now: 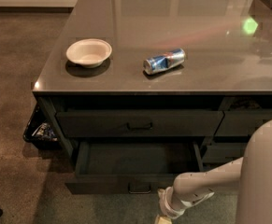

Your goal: Close middle drawer

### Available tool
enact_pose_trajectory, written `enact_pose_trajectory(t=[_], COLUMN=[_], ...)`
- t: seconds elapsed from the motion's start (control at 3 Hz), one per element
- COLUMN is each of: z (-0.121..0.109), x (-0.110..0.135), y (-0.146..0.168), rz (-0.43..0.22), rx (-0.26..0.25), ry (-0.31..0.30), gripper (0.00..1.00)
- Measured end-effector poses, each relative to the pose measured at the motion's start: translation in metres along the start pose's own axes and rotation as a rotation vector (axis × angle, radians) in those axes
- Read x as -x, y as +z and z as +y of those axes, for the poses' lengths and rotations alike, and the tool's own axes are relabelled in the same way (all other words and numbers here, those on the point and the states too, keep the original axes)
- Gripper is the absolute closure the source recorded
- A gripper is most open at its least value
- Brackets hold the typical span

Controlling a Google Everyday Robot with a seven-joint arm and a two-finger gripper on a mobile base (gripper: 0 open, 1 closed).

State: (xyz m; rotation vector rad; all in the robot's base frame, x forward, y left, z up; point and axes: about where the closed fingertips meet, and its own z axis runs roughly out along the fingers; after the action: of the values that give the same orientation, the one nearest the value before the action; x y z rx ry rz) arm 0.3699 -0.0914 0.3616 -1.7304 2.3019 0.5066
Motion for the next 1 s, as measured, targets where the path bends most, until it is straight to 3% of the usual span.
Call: enact_pose_trajectory(t=[0.33,1.0], z=[-0.001,-0.042], x=[0.000,0.028], y=[0.000,-0.014], rz=[0.000,-0.022], rx=[-0.002,-0.077], ry=[0.000,-0.036], gripper=[0.00,0.00])
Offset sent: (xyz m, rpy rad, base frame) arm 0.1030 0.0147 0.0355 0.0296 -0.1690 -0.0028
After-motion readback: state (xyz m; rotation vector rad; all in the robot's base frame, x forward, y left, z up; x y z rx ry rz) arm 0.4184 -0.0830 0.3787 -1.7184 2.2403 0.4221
